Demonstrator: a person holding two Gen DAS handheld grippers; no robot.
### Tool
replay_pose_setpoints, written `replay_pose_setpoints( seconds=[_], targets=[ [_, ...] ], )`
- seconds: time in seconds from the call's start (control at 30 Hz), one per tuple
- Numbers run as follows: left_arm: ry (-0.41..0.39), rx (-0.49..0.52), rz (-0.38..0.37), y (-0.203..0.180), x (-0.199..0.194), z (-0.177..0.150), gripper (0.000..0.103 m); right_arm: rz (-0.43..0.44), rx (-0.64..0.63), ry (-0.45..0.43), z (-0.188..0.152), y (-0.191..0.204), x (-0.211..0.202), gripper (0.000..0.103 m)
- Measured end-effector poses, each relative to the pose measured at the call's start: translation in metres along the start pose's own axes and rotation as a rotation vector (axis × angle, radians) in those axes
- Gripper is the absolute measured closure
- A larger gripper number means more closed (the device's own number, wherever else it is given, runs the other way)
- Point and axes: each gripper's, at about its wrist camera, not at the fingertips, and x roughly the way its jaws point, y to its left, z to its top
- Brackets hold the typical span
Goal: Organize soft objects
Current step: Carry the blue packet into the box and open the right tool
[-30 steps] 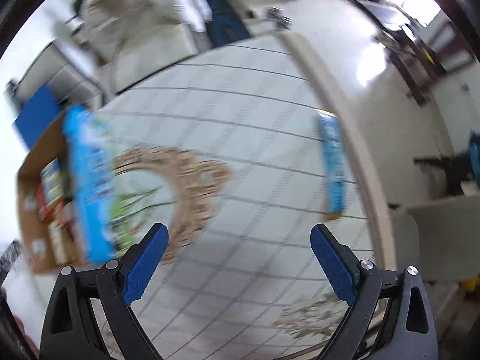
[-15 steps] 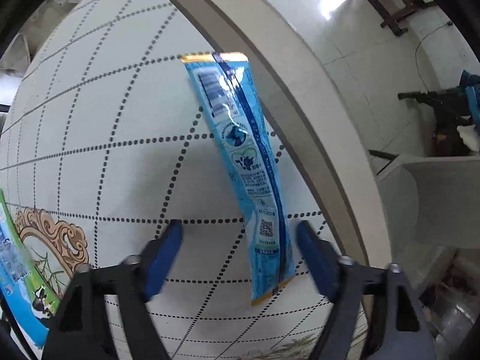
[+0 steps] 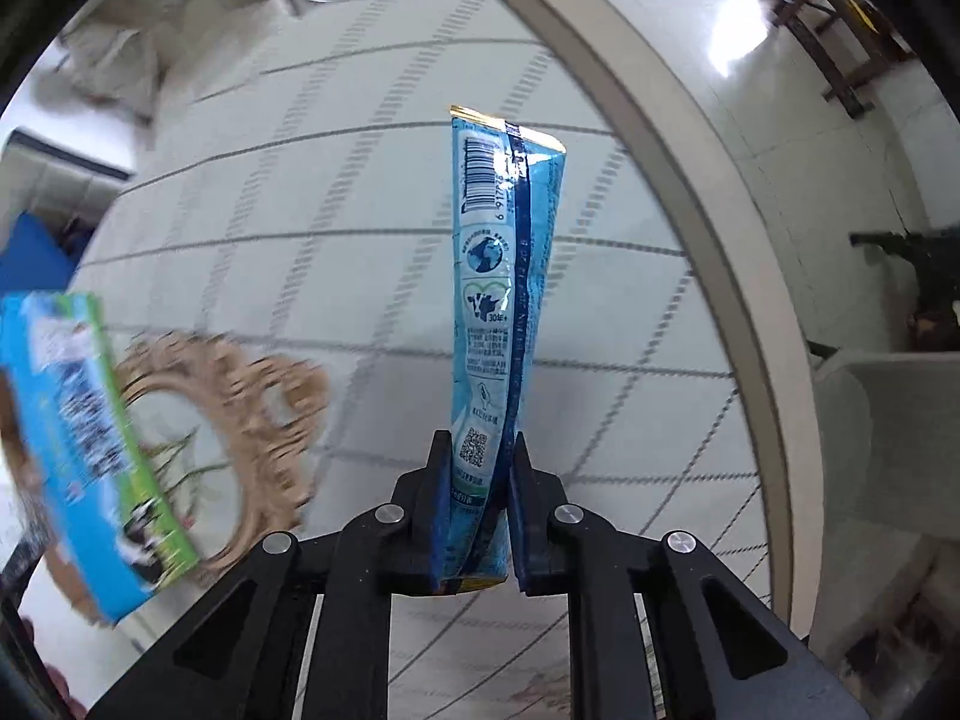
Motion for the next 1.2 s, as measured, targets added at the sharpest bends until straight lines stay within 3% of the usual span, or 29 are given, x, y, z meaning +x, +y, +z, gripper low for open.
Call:
replay_pose_setpoints(
  seconds=[0.2, 0.33, 0.53, 0.8, 1.2],
  targets=[
    [-0.068, 0.026, -0.017, 0.022, -0.048, -0.007, 0.006, 0.147, -0.183, -0.077, -0.045, 0.096, -0.066, 0.086],
    [-0.108, 0.038, -0.016, 0.046, -0.074, -0.006, 0.006, 0.223, -0.287, -0.097, -0.058, 0.153, -0.096, 0.086],
    [-0.125, 0.009, -0.003, 0.09, -0.08, 0.003, 0.006, 0.243, -0.395, -0.1, -0.074, 0.228, -0.099, 0.086],
    [-0.048, -0.035, -0.031, 0.129, -0.032, 0.016, 0.006, 0.111, -0.455, -0.022, -0.062, 0.29, -0.033, 0.086],
    [0.034, -0.036, -0.053, 0.145, 0.025, 0.028, 0.006, -0.035, -0.498, 0.087, -0.056, 0.314, 0.033, 0.086]
  ],
)
